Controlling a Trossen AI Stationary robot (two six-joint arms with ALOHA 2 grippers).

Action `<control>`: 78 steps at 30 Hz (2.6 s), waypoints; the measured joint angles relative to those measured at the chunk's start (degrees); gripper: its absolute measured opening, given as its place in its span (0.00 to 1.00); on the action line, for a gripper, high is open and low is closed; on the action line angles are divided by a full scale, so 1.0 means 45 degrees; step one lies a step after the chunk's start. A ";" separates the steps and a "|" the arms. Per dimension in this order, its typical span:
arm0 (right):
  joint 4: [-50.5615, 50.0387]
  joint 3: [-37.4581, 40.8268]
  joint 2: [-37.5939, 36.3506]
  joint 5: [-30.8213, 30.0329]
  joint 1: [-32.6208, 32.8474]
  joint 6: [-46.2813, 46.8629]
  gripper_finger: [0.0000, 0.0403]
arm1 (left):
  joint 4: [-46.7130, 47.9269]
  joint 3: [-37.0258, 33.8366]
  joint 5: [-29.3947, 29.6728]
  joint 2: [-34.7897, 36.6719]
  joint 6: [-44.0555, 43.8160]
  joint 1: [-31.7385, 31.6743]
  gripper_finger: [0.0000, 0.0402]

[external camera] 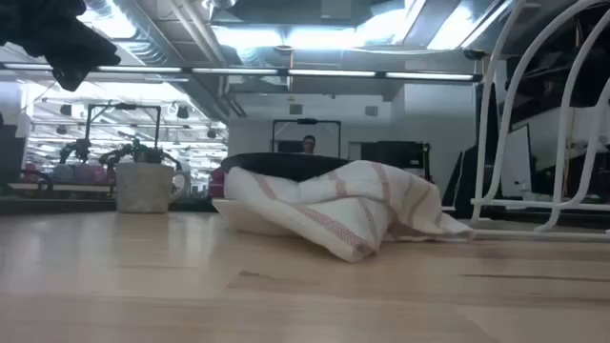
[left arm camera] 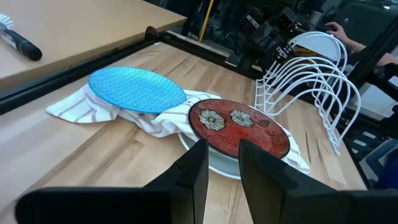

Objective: Sort dishes

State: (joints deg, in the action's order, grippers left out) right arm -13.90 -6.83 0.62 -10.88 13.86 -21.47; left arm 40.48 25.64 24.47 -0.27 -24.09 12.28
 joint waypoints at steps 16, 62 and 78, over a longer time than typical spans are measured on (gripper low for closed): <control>0.0000 0.0000 0.0000 0.0001 0.0000 0.0001 0.12 | 0.0002 0.0001 -0.0003 0.0000 -0.0002 -0.0001 0.20; 0.1265 0.0000 0.0000 -0.0824 -0.0002 -0.0957 0.12 | 0.0002 -0.0001 0.0000 0.0000 -0.0002 -0.0002 0.20; 0.3733 0.0000 0.0004 -0.1363 0.0002 -0.0981 0.12 | 0.0002 0.0002 0.0000 -0.0002 -0.0002 0.0002 0.20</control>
State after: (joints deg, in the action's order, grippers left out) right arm 2.90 -6.83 0.64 -17.02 13.87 -25.89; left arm 40.49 25.65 24.47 -0.28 -24.10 12.29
